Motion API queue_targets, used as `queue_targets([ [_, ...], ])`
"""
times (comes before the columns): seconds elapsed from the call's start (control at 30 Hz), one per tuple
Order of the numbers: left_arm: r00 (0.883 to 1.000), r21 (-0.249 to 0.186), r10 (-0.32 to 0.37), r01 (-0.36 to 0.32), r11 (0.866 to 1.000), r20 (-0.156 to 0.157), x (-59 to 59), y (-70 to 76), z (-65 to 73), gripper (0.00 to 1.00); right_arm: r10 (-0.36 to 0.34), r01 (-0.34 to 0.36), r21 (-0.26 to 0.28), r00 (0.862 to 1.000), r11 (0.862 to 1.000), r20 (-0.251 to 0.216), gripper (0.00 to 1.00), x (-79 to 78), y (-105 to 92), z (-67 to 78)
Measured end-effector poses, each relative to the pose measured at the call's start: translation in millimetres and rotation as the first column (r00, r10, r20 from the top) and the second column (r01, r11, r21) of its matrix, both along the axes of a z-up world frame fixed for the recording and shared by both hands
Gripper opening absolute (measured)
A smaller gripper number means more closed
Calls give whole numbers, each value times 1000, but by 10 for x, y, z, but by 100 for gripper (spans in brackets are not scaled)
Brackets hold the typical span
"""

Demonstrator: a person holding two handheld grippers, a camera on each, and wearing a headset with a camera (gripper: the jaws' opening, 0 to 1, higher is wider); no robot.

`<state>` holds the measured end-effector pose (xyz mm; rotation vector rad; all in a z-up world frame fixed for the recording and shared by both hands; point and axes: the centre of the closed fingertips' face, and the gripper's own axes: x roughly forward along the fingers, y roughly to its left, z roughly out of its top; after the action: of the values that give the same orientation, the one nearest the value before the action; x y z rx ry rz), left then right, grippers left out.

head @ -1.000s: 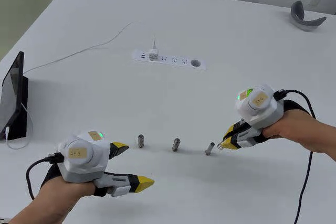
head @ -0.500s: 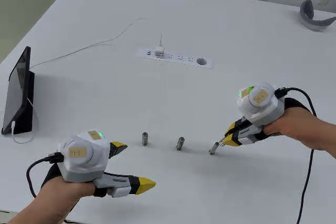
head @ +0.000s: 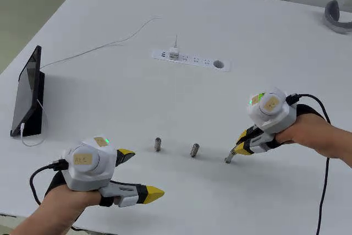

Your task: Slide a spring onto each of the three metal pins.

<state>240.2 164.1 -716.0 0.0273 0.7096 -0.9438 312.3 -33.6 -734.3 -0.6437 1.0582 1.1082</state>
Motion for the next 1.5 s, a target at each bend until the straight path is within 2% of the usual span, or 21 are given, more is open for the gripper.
queue_targets([
  [0.33, 1000, 3, 8, -8, 1000, -7, -22, 46, -21, 76, 33, -33, -36, 999, 999, -2, 13, -17, 18, -138],
  [0.87, 1000, 13, 28, -27, 1000, -11, -19, 149, -24, 75, 57, -57, -64, 998, 996, -7, 13, -16, 59, -391],
  [1.37, 999, 13, 35, -35, 999, -7, -6, 159, -17, 75, 56, -57, -71, 998, 996, -9, 14, -33, 61, -476],
  [1.5, 999, 11, 36, -36, 999, -5, 5, 151, -7, 76, 57, -57, -71, 998, 996, -8, 19, -39, 53, -460],
])
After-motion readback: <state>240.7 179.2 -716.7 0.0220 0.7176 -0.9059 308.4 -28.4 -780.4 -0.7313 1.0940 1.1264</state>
